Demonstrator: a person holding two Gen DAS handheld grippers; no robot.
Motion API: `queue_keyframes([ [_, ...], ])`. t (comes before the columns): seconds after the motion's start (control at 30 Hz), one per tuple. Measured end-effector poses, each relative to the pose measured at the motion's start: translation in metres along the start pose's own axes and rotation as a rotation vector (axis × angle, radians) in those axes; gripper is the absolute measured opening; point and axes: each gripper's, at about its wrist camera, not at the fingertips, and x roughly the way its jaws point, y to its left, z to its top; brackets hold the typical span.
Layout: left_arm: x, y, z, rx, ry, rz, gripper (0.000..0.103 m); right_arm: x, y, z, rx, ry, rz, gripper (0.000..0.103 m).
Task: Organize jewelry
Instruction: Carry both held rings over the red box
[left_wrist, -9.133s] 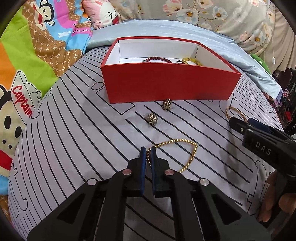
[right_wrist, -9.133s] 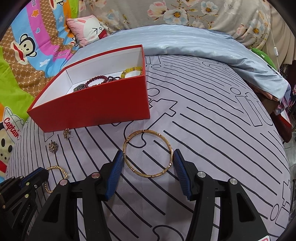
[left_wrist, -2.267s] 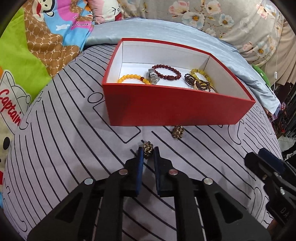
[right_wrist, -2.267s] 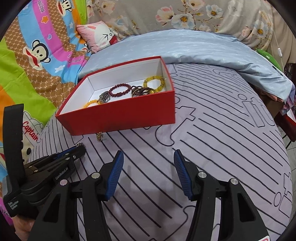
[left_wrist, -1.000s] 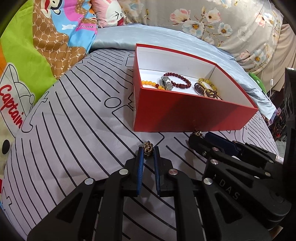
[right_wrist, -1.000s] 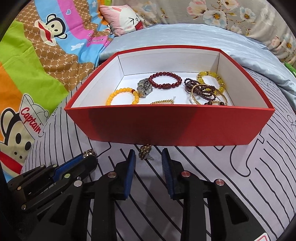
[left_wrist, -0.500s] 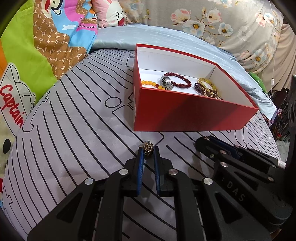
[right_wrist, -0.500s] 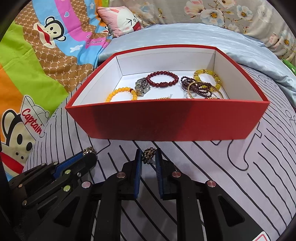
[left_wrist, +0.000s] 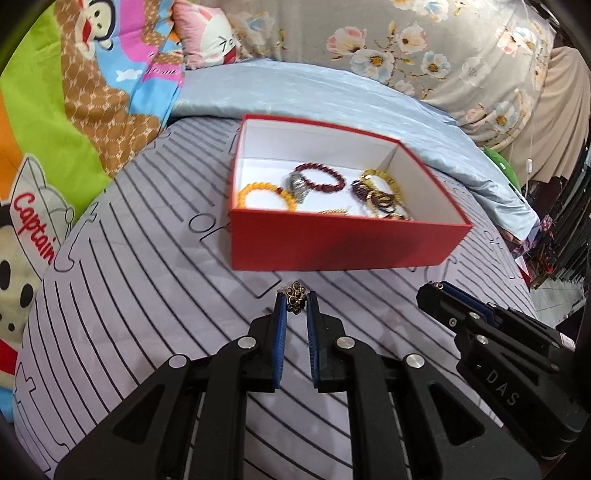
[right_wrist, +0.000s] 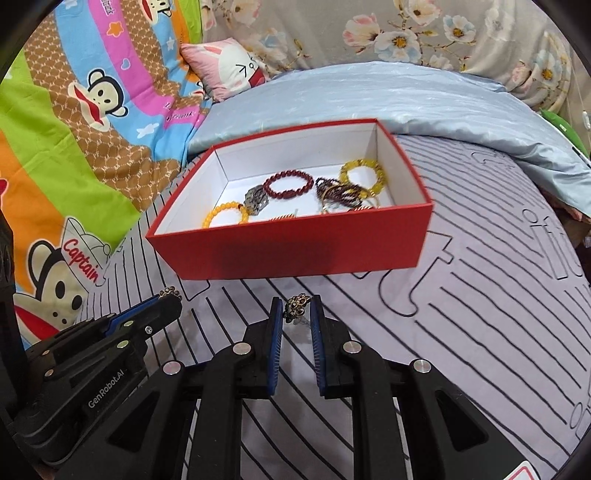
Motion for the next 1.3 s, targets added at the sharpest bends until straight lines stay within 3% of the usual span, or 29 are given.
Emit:
queue_keyframes([
  [0.53,-0.026,-0.041,0.044,0.074,-0.099,-0.003,0.011,-0.047,-0.018,0.038,-0.013,-0.137,-0.023,0.014],
  [0.9,-0.005,-0.043,0.082,0.097,-0.128,0.032,0.01,-0.025,-0.021,0.077,-0.024,-0.156,-0.02,0.014],
  [1.3,0.027,-0.037,0.099,0.094,-0.108,0.058,0.011,0.008,-0.026,0.096,-0.022,-0.134,-0.028,0.014],
])
